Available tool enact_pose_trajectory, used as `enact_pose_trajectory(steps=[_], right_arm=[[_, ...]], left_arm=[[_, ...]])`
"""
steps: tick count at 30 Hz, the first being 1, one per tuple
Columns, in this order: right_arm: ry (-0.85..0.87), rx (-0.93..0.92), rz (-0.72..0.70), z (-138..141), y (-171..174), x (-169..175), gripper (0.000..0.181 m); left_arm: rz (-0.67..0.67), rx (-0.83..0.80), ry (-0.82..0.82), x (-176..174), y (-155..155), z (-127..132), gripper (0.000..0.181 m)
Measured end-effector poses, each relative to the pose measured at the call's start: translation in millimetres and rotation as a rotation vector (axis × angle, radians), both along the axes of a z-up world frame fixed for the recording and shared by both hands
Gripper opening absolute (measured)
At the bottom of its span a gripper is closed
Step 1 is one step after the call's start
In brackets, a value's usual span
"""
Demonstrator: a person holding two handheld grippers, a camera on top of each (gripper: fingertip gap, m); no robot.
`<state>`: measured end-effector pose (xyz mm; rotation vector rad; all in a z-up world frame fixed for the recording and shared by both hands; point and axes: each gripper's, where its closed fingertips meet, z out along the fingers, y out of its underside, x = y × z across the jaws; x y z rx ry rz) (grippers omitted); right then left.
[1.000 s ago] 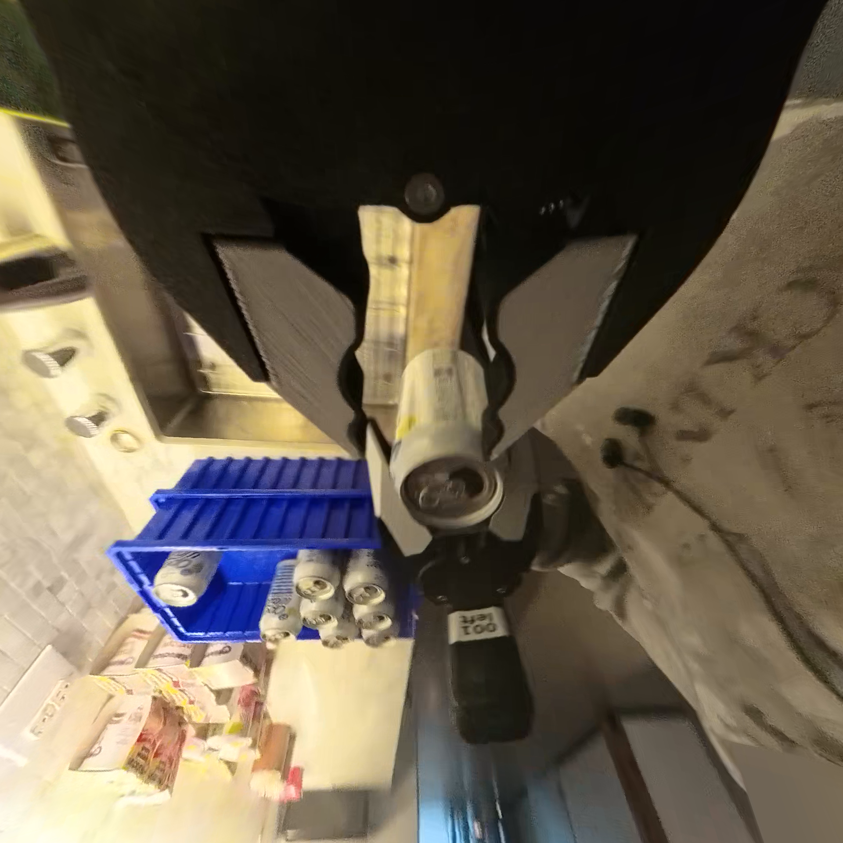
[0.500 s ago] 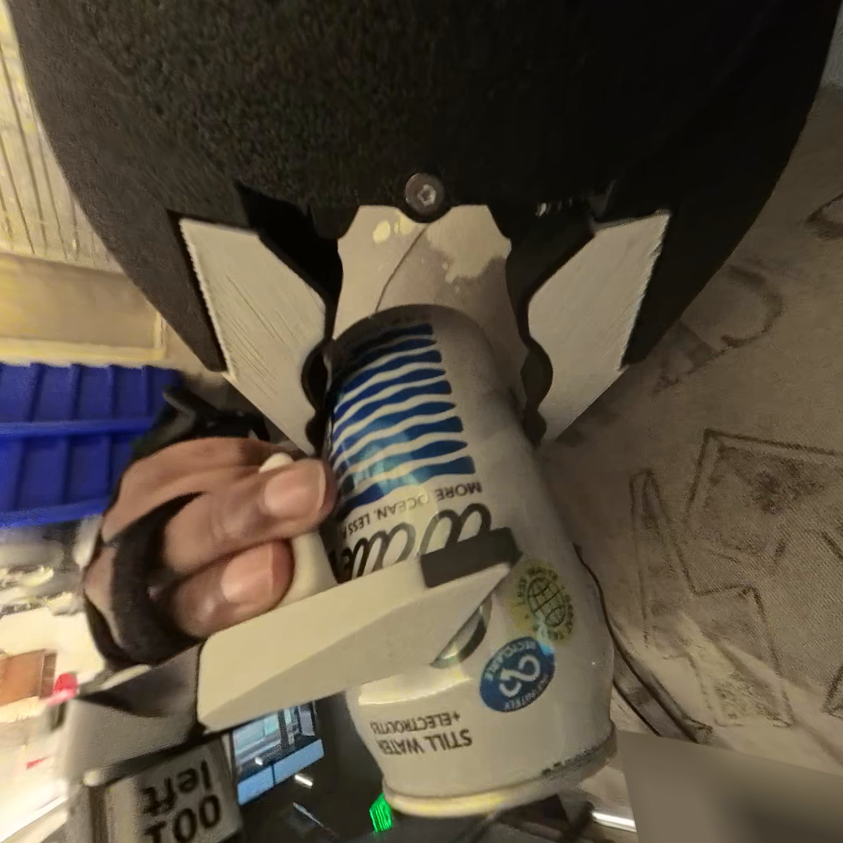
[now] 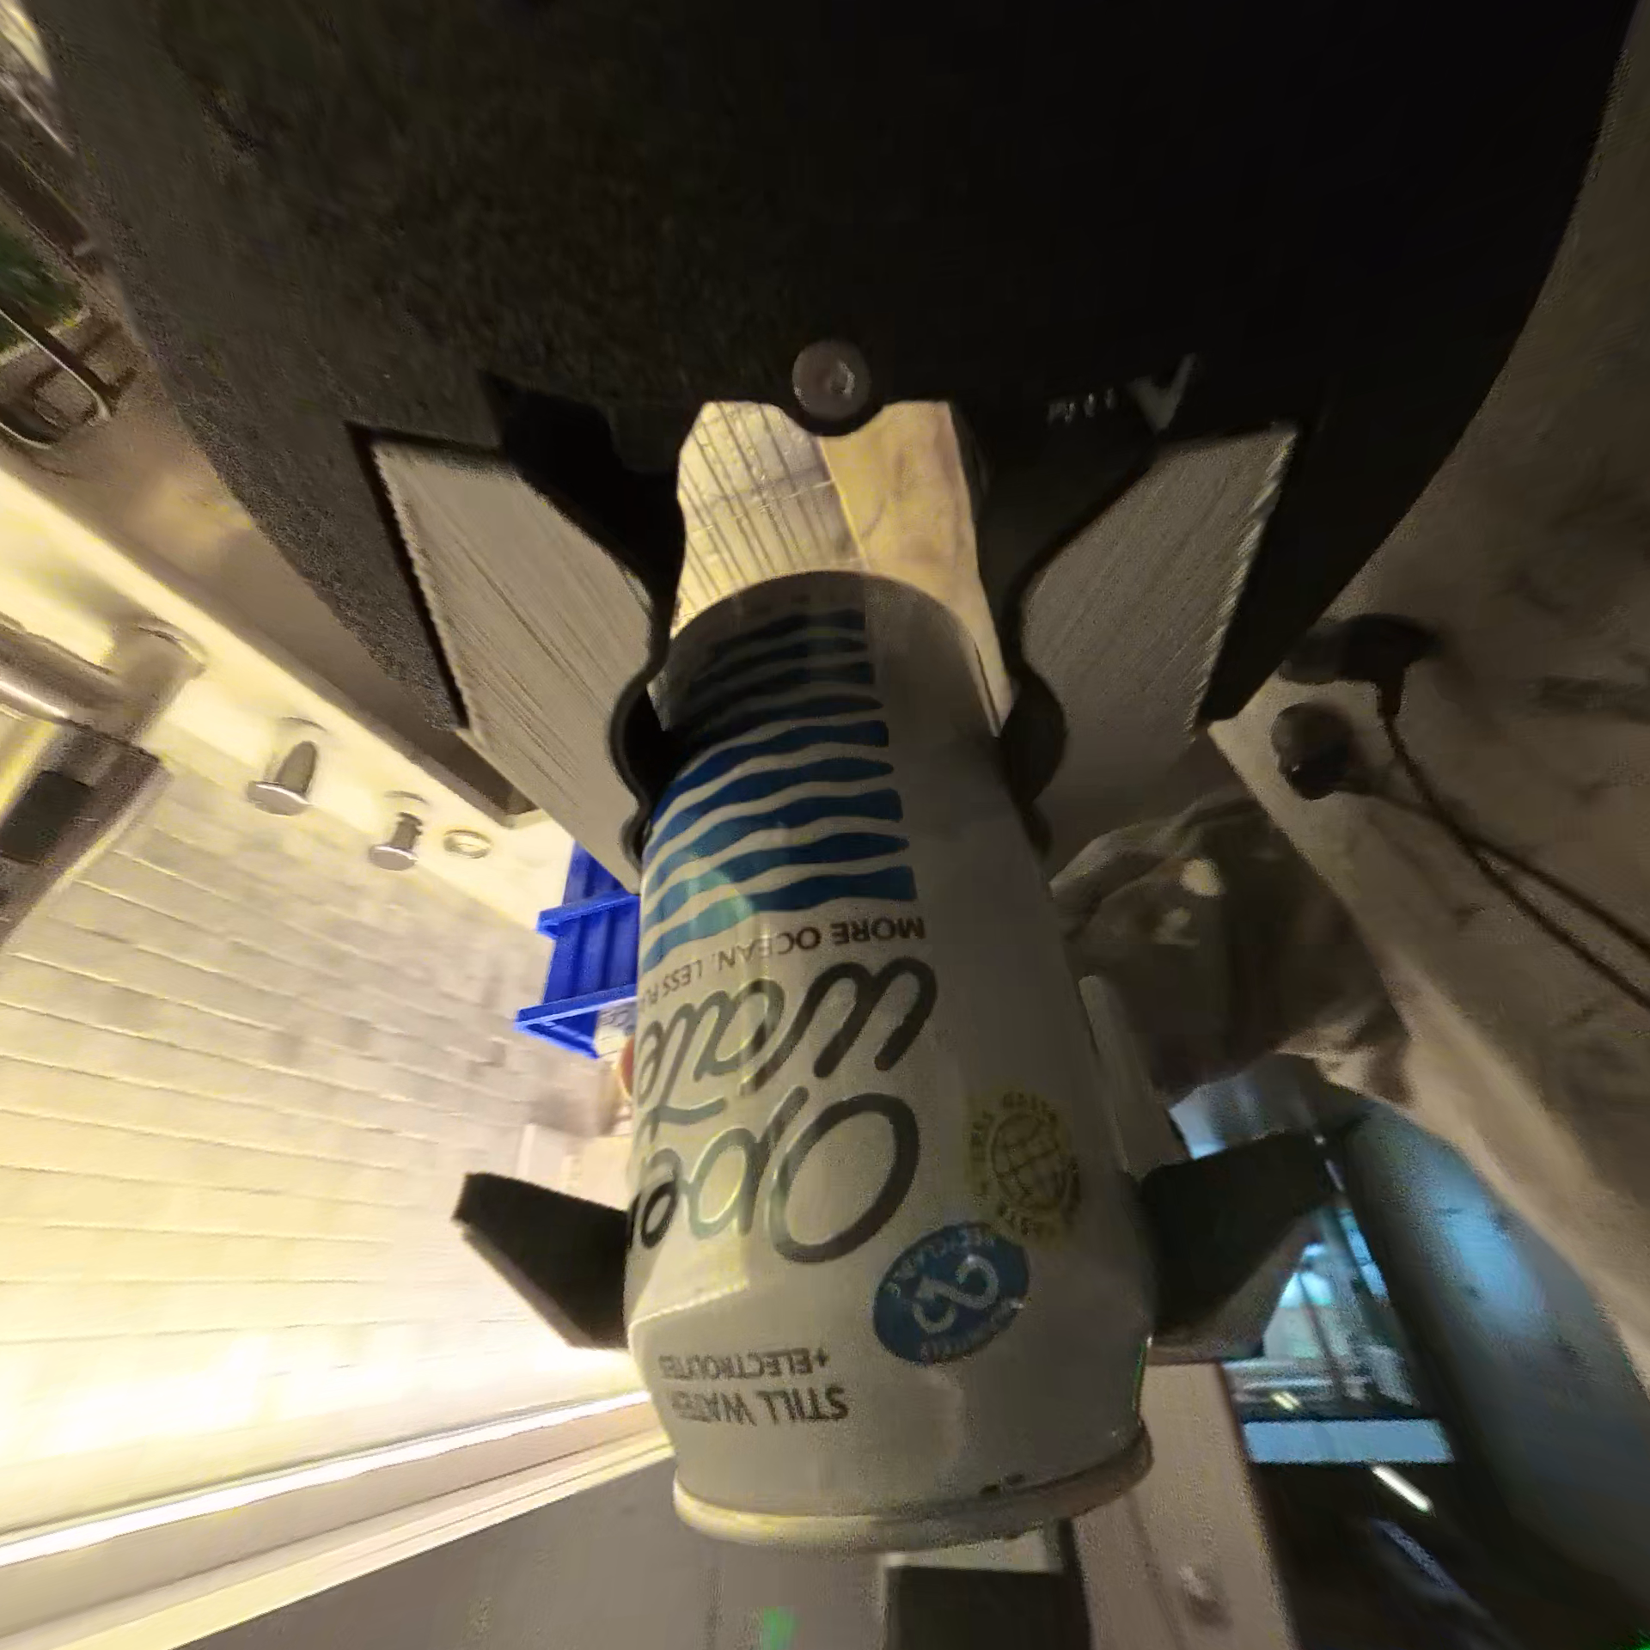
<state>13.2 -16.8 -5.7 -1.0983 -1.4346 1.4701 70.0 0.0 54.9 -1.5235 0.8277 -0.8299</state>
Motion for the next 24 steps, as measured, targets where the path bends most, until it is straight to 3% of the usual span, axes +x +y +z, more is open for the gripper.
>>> enact_pose_trajectory(steps=[1,5,8,12,19,24], right_arm=[[0.012,-0.011,-0.028,2,1,-1,0.076],[-0.004,0.0,-0.023,3,1,-1,0.079],[0.002,0.04,0.055,16,-3,4,0.083],[-0.09,0.132,0.112,12,-4,1,0.088],[-0.08,0.133,0.136,11,-6,-2,0.079],[-0.069,0.058,0.136,3,-8,-2,0.075]], left_arm=[[0.009,0.0,-0.003,0,2,1,0.078],[0.012,0.019,-0.009,0,3,4,0.078],[-0.022,0.005,0.026,5,1,-3,0.076],[-0.042,0.016,0.022,9,2,-6,0.076],[-0.039,0.056,-0.032,6,4,-3,0.078],[-0.043,-0.014,-0.023,8,5,-12,0.078]])
